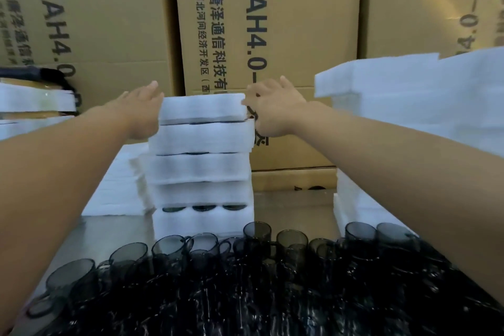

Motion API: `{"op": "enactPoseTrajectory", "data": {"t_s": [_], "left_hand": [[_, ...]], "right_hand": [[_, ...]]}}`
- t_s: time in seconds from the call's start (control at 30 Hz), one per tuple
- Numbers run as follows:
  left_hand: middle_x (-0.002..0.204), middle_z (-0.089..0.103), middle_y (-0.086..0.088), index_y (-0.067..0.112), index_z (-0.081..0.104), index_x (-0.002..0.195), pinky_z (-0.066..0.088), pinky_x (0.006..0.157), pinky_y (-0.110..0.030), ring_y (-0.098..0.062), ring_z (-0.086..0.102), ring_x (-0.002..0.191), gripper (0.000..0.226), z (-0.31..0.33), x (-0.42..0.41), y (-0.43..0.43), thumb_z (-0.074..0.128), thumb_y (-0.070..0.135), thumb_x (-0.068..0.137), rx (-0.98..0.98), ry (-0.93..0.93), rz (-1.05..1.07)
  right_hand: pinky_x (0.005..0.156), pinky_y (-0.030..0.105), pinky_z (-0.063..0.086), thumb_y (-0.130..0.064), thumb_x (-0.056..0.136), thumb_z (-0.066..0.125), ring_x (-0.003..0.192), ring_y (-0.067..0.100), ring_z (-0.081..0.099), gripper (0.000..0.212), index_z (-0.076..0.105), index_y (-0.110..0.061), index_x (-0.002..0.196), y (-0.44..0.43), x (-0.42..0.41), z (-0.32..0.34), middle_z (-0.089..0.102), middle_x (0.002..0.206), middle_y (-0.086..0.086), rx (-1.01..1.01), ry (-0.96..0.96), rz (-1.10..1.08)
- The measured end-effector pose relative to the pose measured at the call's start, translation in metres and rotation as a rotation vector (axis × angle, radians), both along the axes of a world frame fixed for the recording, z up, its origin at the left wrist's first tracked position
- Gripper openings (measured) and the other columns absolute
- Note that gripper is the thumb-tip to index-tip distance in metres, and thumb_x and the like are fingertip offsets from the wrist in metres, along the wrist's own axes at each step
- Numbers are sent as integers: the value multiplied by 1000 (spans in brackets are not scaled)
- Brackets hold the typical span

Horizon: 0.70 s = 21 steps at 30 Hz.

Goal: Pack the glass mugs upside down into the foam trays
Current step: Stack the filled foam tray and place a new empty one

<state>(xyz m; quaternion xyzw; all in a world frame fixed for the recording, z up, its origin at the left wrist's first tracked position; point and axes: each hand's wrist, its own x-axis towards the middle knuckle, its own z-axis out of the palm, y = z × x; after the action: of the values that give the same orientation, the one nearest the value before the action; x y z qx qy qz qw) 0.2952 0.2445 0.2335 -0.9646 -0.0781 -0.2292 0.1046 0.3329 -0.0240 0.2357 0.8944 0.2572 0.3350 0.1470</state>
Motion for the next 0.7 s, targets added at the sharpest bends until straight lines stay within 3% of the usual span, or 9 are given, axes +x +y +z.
{"op": "enactPoseTrajectory", "data": {"t_s": [0.13, 0.27, 0.37, 0.47, 0.57, 0.7], "left_hand": [[159, 17, 3, 24, 27, 149, 22, 115, -37, -21, 19, 144, 54, 1, -50, -43, 34, 10, 97, 36, 82, -133], [145, 42, 9, 34, 44, 136, 35, 99, -29, -15, 41, 131, 41, -26, -99, -91, 36, 21, 98, 192, 250, -237], [138, 50, 6, 32, 49, 132, 40, 101, -35, -16, 46, 125, 38, -51, -119, -116, 37, 23, 97, 265, 327, -345], [129, 57, 4, 28, 54, 128, 44, 95, -35, -17, 49, 119, 37, -69, -126, -129, 38, 21, 96, 248, 341, -449], [127, 58, 5, 28, 56, 127, 45, 93, -35, -16, 49, 118, 37, -77, -123, -132, 40, 22, 95, 209, 289, -507], [144, 44, 8, 30, 43, 139, 38, 103, -33, -13, 41, 130, 43, -66, -118, -124, 46, 25, 96, -92, 139, -499]], "right_hand": [[114, 55, -6, -24, 88, 41, 145, 33, 0, 66, 18, -19, 149, -62, -17, 31, 11, 157, 10, 136, -201, -293], [112, 60, 4, -40, 93, 42, 144, 35, 0, 70, 9, -15, 150, -120, -20, 33, 13, 156, 11, 504, 85, -491], [106, 58, 22, -42, 95, 44, 142, 35, 8, 71, 5, -18, 150, -127, -21, 18, 16, 154, 8, 586, 106, -375], [97, 50, 35, -43, 92, 50, 131, 35, 22, 60, 30, -13, 141, -125, -21, 14, 27, 142, 13, 601, -7, -322], [99, 46, 35, -31, 95, 49, 125, 36, 29, 47, 42, -1, 129, -123, -20, 15, 34, 132, 21, 647, -76, -211], [106, 39, 24, -10, 95, 41, 127, 37, 27, 32, 46, 8, 120, -123, -31, 19, 40, 128, 25, 615, -111, 27]]}}
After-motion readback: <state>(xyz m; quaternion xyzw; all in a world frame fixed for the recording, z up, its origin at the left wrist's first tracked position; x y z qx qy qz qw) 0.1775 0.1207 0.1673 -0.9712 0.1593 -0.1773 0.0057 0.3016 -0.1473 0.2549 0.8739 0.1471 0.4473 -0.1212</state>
